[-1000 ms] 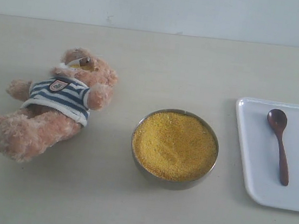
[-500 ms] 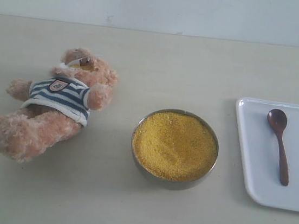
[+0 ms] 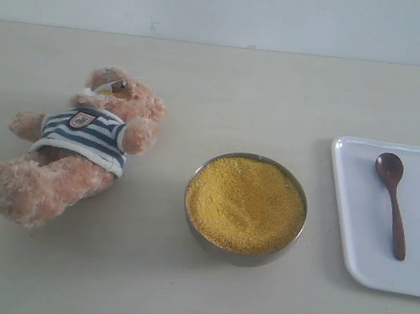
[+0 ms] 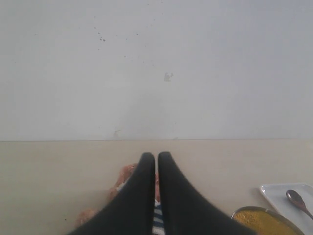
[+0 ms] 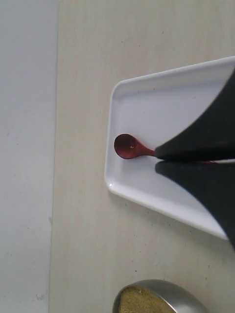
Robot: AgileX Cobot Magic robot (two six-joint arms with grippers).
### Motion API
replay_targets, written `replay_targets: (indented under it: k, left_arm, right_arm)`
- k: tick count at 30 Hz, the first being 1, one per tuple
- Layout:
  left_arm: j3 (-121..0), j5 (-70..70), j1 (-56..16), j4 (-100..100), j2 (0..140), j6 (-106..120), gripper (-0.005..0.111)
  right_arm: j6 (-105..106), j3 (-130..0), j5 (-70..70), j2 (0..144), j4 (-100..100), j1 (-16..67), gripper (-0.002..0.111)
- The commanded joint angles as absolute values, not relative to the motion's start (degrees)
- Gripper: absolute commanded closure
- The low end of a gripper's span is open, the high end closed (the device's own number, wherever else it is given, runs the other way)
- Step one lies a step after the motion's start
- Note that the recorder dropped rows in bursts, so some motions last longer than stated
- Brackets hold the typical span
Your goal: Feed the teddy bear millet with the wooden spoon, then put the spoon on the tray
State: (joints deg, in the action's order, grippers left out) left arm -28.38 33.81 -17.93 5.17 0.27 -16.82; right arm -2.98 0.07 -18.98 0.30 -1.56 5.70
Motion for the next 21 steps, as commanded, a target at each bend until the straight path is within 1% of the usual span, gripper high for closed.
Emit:
replay_targets:
  k: [1,5,8,15,21]
  left_arm:
    - [-28.06,33.19,-17.78,5.39,0.00,-17.16,0.103]
    - [-27.95,33.20,-17.78,5.59,0.00,-16.76,0.103]
    - [-25.40,32.06,-16.96,9.94,0.00,-14.63,0.103]
    - [-11.89,20.64,-6.36,7.10,0.00,-13.71,0.103]
    - [-6.23,19.72,-0.63,4.22,0.00,-10.17,0.103]
  right_arm:
    - [-2.82,0.00,-18.93,0.00,-1.80,5.87,0.108]
    - [-2.82,0.00,-18.93,0.00,-1.80,5.87,0.108]
    - [-2.82,0.00,-18.93,0.00,-1.80,5.87,0.108]
    - [-2.82,0.00,-18.93,0.00,-1.80,5.87,0.108]
    - [-2.82,0.00,-18.93,0.00,-1.80,5.87,0.108]
